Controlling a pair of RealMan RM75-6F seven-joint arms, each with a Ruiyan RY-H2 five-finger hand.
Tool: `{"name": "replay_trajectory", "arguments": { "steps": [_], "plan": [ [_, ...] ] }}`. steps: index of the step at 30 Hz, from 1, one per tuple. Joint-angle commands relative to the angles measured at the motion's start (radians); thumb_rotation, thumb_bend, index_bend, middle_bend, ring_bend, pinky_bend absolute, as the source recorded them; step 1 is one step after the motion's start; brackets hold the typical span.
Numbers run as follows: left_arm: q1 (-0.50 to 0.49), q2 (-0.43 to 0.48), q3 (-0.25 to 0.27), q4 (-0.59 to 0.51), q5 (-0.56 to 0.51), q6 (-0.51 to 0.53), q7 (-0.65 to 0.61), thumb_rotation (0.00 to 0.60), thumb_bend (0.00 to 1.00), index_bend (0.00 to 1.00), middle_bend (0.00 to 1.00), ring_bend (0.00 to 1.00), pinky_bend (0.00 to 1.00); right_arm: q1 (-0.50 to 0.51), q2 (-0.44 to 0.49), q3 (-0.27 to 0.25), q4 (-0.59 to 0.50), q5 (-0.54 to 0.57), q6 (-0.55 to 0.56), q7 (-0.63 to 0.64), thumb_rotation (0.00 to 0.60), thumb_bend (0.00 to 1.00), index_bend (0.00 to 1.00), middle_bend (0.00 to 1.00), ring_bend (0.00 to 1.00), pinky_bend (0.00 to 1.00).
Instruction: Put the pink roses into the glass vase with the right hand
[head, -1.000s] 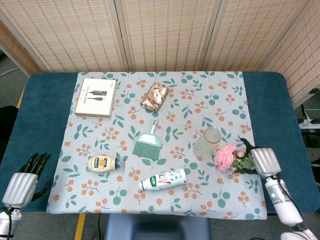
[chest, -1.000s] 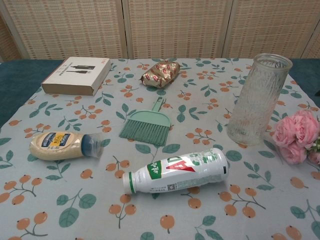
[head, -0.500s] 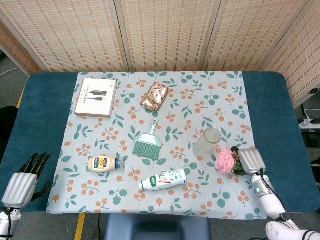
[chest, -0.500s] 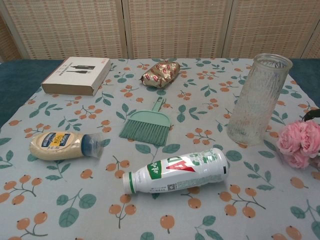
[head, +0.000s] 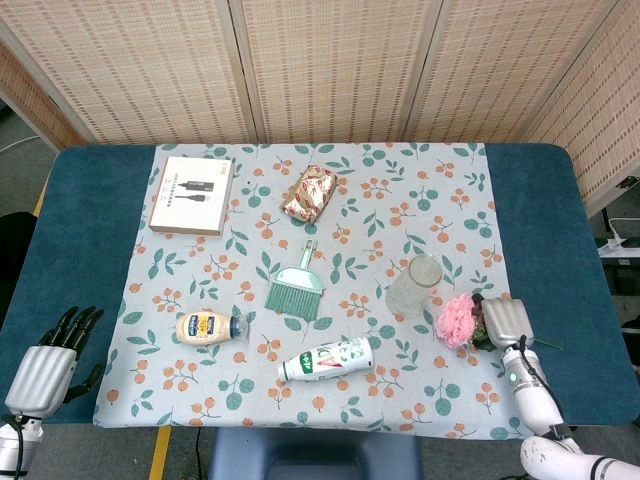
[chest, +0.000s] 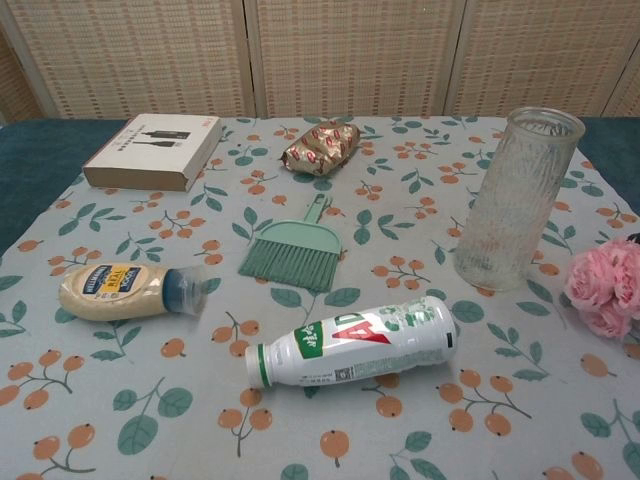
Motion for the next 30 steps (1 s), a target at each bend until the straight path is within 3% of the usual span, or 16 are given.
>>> {"name": "replay_trajectory", "arguments": {
  "steps": [1,5,8,11,18,24,26,30],
  "plan": [
    [0.000,0.000,-0.001,0.001,-0.003,-0.002,-0.001,0.600,0.35,0.06,0.08,0.01,0.29,0.010,0.005,-0.001,0.015,0.022,-0.037,0.028,0.600,0.00,0.52,0.91,0.99,0.96],
    [0.000,0.000,-0.001,0.001,-0.004,-0.002,-0.002,0.600,0.35,0.06,0.08,0.01,0.29,0.009,0.002,-0.001,0.023,0.018,-0.035,0.043,0.600,0.04,0.62,0.93,1.00,0.96],
    [-0.001,0.000,-0.002,0.001,-0.004,-0.003,-0.002,0.600,0.35,0.06,0.08,0.01,0.29,-0.012,0.007,0.006,0.017,-0.044,0.025,0.110,0.600,0.21,0.77,0.96,1.00,0.96],
    [0.000,0.000,-0.001,0.001,-0.003,-0.003,0.000,0.600,0.35,0.06,0.08,0.01,0.29,-0.070,0.090,-0.010,-0.090,-0.194,0.153,0.221,0.600,0.31,0.81,0.96,1.00,0.96],
    [0.000,0.001,-0.002,-0.001,-0.005,-0.002,-0.002,0.600,0.35,0.06,0.08,0.01,0.29,-0.156,0.320,-0.048,-0.292,-0.408,0.298,0.458,0.600,0.41,0.88,0.96,1.00,0.96],
    [-0.001,-0.001,-0.002,-0.001,-0.008,-0.006,0.002,0.600,0.35,0.06,0.08,0.01,0.29,-0.158,0.586,-0.092,-0.460,-0.553,0.238,0.913,0.600,0.47,0.89,0.96,1.00,0.96],
    [-0.002,-0.003,-0.001,-0.001,-0.007,-0.009,0.007,0.600,0.35,0.06,0.08,0.01,0.29,-0.146,0.646,-0.090,-0.482,-0.608,0.244,1.086,0.600,0.50,0.89,0.96,1.00,0.96],
    [-0.004,-0.005,0.002,-0.003,-0.006,-0.016,0.014,0.600,0.35,0.06,0.08,0.01,0.29,-0.128,0.698,-0.060,-0.506,-0.665,0.302,1.291,0.600,0.53,0.89,0.96,1.00,0.96]
  ]
}}
